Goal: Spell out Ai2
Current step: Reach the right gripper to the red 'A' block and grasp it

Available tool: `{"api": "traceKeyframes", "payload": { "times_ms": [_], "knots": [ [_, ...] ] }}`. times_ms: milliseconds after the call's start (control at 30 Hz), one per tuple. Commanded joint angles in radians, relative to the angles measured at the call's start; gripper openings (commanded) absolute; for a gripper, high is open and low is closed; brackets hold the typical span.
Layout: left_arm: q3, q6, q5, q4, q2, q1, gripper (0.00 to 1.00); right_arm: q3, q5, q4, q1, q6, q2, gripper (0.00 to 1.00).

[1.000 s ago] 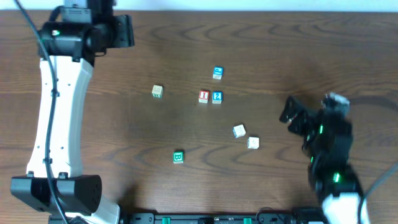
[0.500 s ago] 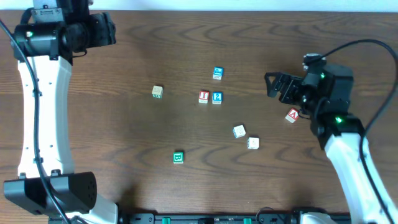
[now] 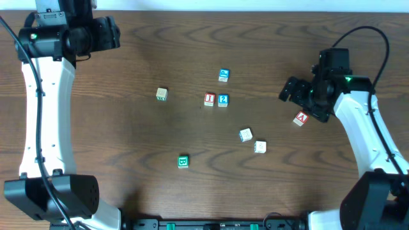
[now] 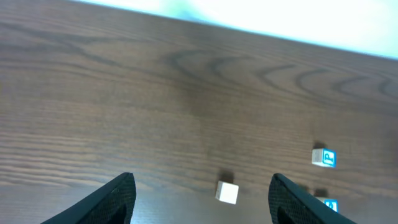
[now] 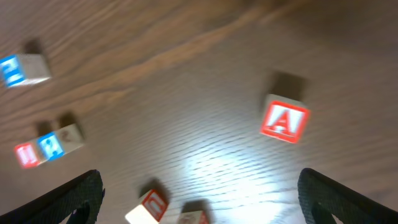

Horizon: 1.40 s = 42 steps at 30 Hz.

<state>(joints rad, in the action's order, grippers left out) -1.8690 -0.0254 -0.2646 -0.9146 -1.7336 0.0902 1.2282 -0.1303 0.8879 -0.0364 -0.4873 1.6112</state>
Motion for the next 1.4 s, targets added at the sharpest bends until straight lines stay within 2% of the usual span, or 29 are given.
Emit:
{"api": "traceKeyframes", "payload": {
  "times_ms": [0,67,567,867,967,1200,1367],
  "knots": [
    [0.006,0.004,-0.032,0.011,-0.008,0.006,0.70,0.002,0.112,0.022,-0.008,-0.087,0.016,0.98],
    [0.006,0.004,-0.032,0.011,-0.008,0.006,0.70,0.000,0.124,0.026,-0.009,-0.104,0.039,0.96],
    [0.006,0.004,-0.032,0.011,-0.008,0.007,0.70,0.000,0.176,0.017,-0.009,-0.118,0.213,0.94],
    [0.006,0.008,-0.032,0.011,-0.008,0.008,0.70,0.000,0.183,-0.017,-0.013,-0.109,0.284,0.87],
    [0.006,0.013,-0.032,0.011,-0.008,0.008,0.70,0.000,0.175,-0.023,-0.018,-0.109,0.305,0.80],
    [0.006,0.023,-0.032,0.011,-0.008,0.008,0.69,0.000,0.174,-0.040,-0.018,-0.106,0.318,0.54],
    [0.006,0.023,-0.032,0.011,-0.008,0.008,0.70,0.000,0.175,-0.050,-0.018,-0.106,0.319,0.41]
  ]
}}
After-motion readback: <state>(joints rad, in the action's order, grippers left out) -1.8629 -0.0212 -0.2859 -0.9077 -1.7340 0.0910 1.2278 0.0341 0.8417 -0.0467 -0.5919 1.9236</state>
